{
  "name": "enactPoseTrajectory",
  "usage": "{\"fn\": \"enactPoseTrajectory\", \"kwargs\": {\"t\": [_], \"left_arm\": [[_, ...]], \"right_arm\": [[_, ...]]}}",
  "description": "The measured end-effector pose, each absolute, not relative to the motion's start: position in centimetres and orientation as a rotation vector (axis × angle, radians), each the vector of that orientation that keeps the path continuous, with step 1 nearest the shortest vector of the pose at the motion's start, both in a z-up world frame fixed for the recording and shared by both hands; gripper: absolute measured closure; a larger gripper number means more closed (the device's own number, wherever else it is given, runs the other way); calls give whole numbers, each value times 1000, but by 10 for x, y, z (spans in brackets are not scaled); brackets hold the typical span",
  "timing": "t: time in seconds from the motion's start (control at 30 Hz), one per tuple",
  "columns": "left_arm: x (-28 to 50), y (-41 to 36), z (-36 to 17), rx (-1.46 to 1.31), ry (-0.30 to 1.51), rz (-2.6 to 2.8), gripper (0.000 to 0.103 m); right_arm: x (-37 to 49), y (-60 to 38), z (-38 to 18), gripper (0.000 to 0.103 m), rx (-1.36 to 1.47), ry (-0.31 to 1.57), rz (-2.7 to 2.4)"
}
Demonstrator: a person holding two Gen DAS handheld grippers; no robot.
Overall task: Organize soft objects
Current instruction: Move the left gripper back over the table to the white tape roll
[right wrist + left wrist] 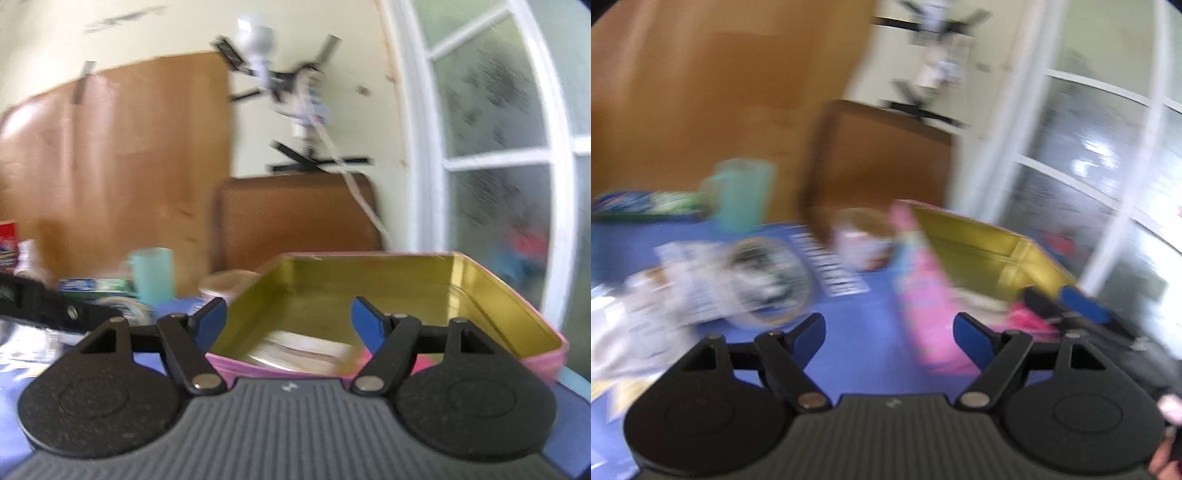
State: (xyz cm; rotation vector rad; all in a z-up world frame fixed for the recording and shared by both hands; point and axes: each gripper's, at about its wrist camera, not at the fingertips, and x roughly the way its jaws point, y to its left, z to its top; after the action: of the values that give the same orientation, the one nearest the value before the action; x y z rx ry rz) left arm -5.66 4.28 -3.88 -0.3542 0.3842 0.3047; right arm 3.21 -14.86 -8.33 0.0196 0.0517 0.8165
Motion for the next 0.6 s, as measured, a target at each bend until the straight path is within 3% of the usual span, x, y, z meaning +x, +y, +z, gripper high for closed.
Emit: {"fn": "enactPoseTrajectory", "kwargs": {"t": [0.1,0.17,0.2,0.5,0.57,0.6], "left_arm": [[-87,71,-54,-363,394,453,24],[-107,86,-64,-371,401,534,24],[-114,92,-67,-381,398,556,24],[-134,108,-78,-430,336,563,24],[-137,109,-79,-442,324,555,24],[-138,111,-80,-453,318,551,24]], "right_arm": [[13,-117,-80,34,-52,75,987],[2,-87,-81,56,-163,104,1069],[-1,-70,-82,59,-208,120,1107],[11,55,-95,61,-488,217,1201],[9,63,-100,85,-555,236,1199],[7,61,-102,85,-563,235,1197]]}}
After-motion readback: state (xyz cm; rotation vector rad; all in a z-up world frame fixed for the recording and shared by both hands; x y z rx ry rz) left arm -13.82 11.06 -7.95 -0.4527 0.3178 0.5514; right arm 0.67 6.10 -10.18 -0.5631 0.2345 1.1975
